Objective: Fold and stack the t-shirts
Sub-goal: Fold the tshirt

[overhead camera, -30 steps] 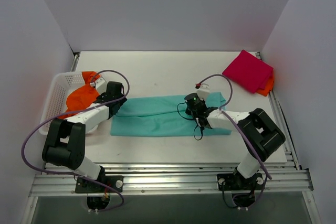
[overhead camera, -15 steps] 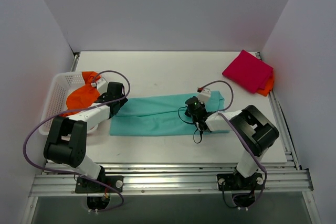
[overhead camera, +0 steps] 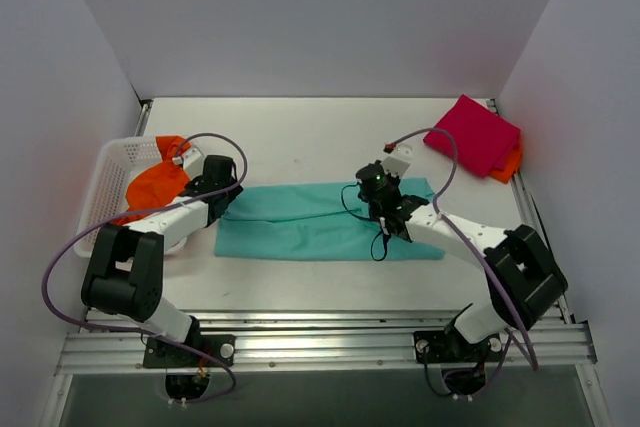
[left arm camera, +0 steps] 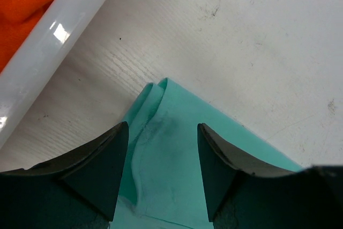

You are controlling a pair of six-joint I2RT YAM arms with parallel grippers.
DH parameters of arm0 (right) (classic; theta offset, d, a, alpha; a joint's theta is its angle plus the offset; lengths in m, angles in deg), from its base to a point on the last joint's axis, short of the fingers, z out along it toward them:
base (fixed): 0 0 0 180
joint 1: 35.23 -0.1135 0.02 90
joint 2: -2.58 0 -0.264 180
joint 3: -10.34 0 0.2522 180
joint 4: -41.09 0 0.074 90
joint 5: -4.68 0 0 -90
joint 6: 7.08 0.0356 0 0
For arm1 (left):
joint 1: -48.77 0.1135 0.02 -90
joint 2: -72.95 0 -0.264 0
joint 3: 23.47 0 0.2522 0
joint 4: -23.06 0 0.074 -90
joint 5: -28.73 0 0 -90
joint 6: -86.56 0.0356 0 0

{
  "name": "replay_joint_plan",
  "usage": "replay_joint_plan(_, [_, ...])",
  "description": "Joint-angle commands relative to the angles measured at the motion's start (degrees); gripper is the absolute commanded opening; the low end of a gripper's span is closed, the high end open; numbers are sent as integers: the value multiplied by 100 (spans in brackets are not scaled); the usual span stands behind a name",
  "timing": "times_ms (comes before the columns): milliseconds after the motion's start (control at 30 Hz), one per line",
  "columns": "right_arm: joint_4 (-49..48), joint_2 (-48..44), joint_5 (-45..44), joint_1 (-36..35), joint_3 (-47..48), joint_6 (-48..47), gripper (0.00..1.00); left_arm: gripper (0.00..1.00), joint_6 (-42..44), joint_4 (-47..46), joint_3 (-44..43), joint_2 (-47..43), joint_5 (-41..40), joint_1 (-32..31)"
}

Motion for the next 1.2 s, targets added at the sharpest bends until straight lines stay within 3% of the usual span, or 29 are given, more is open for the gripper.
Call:
replay_joint_plan(0, [1050,-796,-883,-34,896,-284,0,63,98,-117,-20,-314,18,26])
replay_joint_plan(133, [1693,-1334,-1139,-69,1276,-373,1,63,160,-117,-29,-419,105,26])
replay_joint_plan(200, [2122,-1588,-1218,-69,1268,-329,6,63,204,-126,-29,-490,132,26])
replay_joint_plan(233, [2195,-1659,-1253,-78,1112,-260,15,63,221,-126,-20,-516,141,26])
replay_joint_plan(267, [2204,-1755,-1228,-69,988,-233,32,63,221,-126,6,-542,158,35])
replay_joint_plan(400, [1968,-2020,-1026,-25,294,-13,80,63,213,-205,50,-534,237,43])
replay_joint_plan(433, [1923,-1985,-973,-25,188,57,81,63,213,-231,50,-525,255,44])
replay_joint_plan(533, [1616,-1669,-736,36,-59,224,62,63,213,-232,41,-490,334,52])
replay_joint_plan(667, [1352,-1011,-507,54,-103,303,28,63,213,-232,94,-586,369,70])
replay_joint_plan(1167, [1035,641,126,475,-15,594,7,63,204,-293,165,-657,563,210])
